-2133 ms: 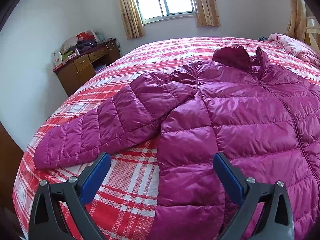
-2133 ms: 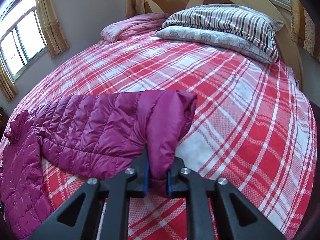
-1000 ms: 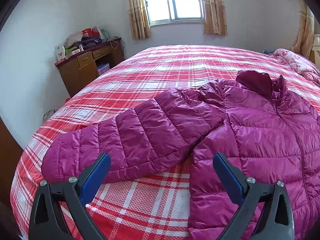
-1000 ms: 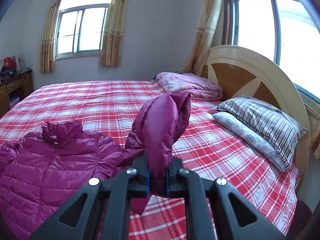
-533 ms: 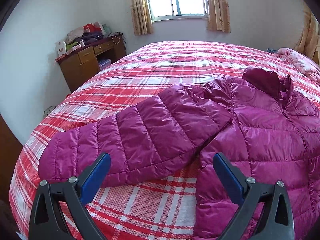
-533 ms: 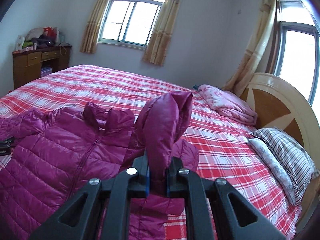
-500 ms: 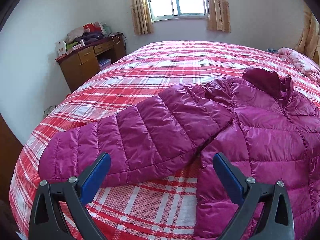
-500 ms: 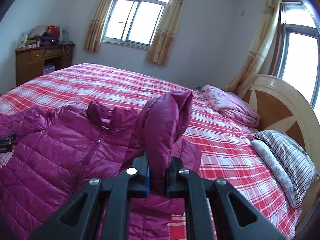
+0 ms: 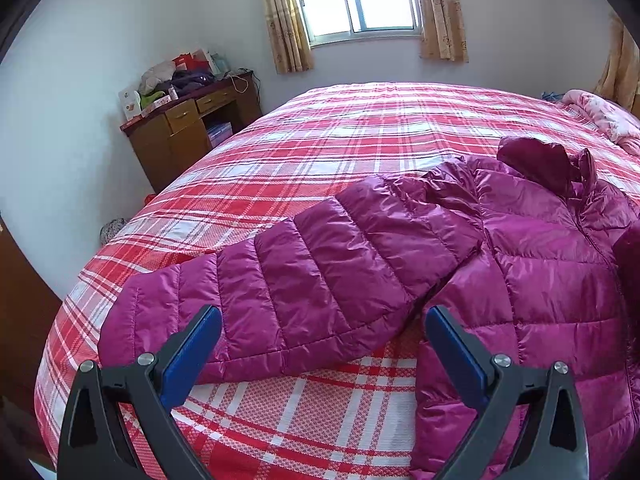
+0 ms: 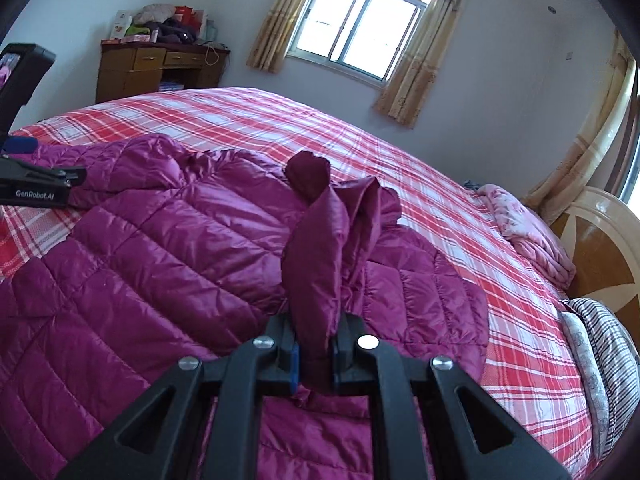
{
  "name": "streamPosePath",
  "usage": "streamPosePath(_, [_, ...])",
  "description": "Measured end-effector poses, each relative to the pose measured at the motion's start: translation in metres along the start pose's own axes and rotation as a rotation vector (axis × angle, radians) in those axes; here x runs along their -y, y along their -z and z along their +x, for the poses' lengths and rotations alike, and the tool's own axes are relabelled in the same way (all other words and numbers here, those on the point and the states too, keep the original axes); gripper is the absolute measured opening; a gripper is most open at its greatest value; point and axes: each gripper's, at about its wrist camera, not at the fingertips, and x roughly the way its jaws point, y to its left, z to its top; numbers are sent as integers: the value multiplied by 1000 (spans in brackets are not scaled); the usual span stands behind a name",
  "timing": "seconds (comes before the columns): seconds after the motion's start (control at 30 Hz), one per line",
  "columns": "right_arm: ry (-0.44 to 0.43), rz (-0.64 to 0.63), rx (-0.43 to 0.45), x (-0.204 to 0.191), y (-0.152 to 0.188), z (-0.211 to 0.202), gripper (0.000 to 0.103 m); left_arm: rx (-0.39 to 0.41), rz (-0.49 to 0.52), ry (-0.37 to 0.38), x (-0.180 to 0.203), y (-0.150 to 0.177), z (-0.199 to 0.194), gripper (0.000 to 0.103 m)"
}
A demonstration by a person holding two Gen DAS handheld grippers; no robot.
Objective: Fold large clothes
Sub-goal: 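Lift the sleeve with the right tool and fold it across the jacket body, then open the right tool to release the sleeve onto the jacket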
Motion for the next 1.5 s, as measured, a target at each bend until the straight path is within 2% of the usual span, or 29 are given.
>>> streamPosePath(0.1, [-34,7,-8,-7,3,6,13,7,11,-6,3,-3,-4,102])
streamPosePath(0.2, [-108,30,-15,-13,7,8,20,17,17,-12,5,-6,-9,102])
streamPosePath(0.27, [-188,46,-8,-16,9,3,37,23,21,-17,6,-9,-12,102])
streamPosePath(0.3, [-234,42,5,-19,10,-2,56,27,22,-20,6,-10,-14,102])
streamPosePath(0.33, [-268,29,25,-23,11,-10,70,30,21,-22,6,-11,-15,102])
streamPosePath(0.37, [-290,11,48,-27,12,-18,72,34,21,-24,6,-12,-17,102])
streamPosePath(0.5, [-335,-15,94,-27,17,-48,72,48,20,-21,9,-15,-25,102])
streamPosePath(0.57, [-303,27,92,-18,19,-52,70,55,20,2,16,-16,-31,102])
streamPosePath(0.63, [-247,94,81,0,21,-50,70,43,28,63,30,-16,-35,102])
streamPosePath(0.73, [-117,185,41,22,29,-37,70,-4,43,201,58,-14,-37,102])
streamPosePath(0.83, [-85,262,-4,37,42,-26,70,-9,48,293,83,-14,-41,102])
streamPosePath(0.9, [-73,270,-16,37,50,-22,70,-8,58,340,101,-15,-42,102])
streamPosePath(1.03, [-53,254,-9,30,64,-27,70,-74,79,433,132,-12,-29,101])
streamPosePath(1.07, [-51,253,-5,31,70,-29,70,-88,91,438,139,-9,-27,86])
streamPosePath(1.1, [-51,251,-6,30,74,-28,70,-110,109,459,146,-6,-24,48])
streamPosePath(1.13, [-54,251,-14,29,78,-27,71,-139,122,489,151,-4,-21,26])
streamPosePath(1.17, [-58,257,-26,31,83,-25,71,-161,125,513,153,-2,-19,15])
streamPosePath(1.27, [-78,314,-48,42,91,-28,71,-113,141,495,153,1,-32,9])
streamPosePath(1.37, [-92,376,-59,55,95,-25,76,-46,163,453,142,3,-52,8])
streamPosePath(1.5, [-101,382,-73,52,96,-25,76,-25,163,426,124,10,-64,8])
